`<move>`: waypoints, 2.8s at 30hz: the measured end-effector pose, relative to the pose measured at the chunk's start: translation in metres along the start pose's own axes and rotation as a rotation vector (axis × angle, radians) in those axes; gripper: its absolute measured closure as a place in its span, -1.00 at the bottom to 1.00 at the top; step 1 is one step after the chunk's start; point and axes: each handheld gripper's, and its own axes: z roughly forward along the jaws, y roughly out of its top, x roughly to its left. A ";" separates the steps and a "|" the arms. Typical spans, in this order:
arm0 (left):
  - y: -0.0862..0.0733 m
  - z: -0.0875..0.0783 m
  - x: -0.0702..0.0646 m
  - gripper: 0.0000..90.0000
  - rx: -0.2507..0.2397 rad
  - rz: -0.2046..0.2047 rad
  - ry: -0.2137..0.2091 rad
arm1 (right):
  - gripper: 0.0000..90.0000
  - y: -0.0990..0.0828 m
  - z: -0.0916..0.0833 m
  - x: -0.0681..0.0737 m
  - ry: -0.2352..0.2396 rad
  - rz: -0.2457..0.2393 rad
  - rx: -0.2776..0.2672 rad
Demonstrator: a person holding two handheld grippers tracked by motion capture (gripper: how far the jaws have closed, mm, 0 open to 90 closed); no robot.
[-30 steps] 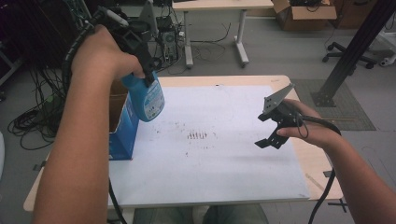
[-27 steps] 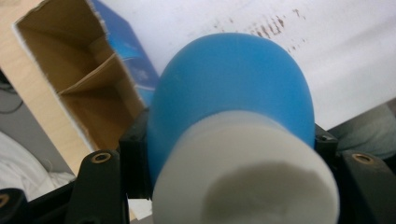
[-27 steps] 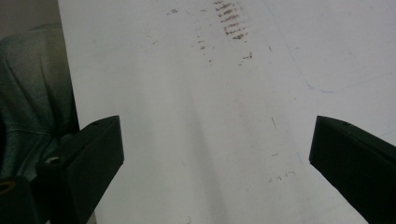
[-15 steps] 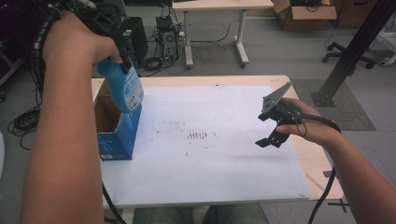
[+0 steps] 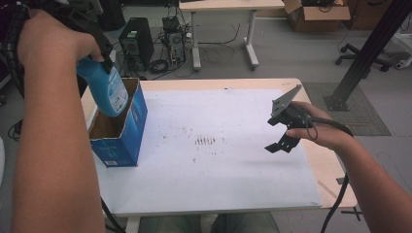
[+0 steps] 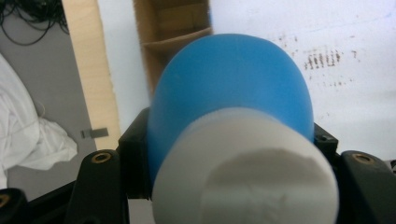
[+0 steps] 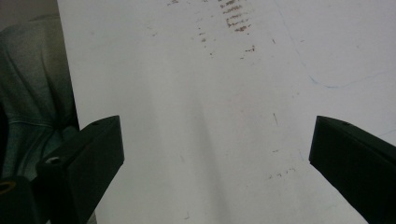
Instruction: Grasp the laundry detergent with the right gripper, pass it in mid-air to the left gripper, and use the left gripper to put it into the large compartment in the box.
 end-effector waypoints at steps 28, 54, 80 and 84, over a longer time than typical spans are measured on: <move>0.000 0.065 0.033 -0.16 0.063 -0.094 -0.006 | -0.92 0.006 -0.005 0.004 -0.003 -0.008 0.058; -0.006 0.132 0.034 -0.15 0.116 -0.086 -0.024 | -0.92 0.007 -0.007 0.015 -0.014 -0.049 0.059; -0.005 0.186 0.033 -0.16 0.152 -0.084 -0.015 | -0.92 0.008 -0.003 0.013 0.010 -0.041 0.115; -0.005 0.192 0.032 -0.16 0.160 -0.082 -0.017 | -0.92 0.007 -0.001 0.013 0.013 -0.040 0.110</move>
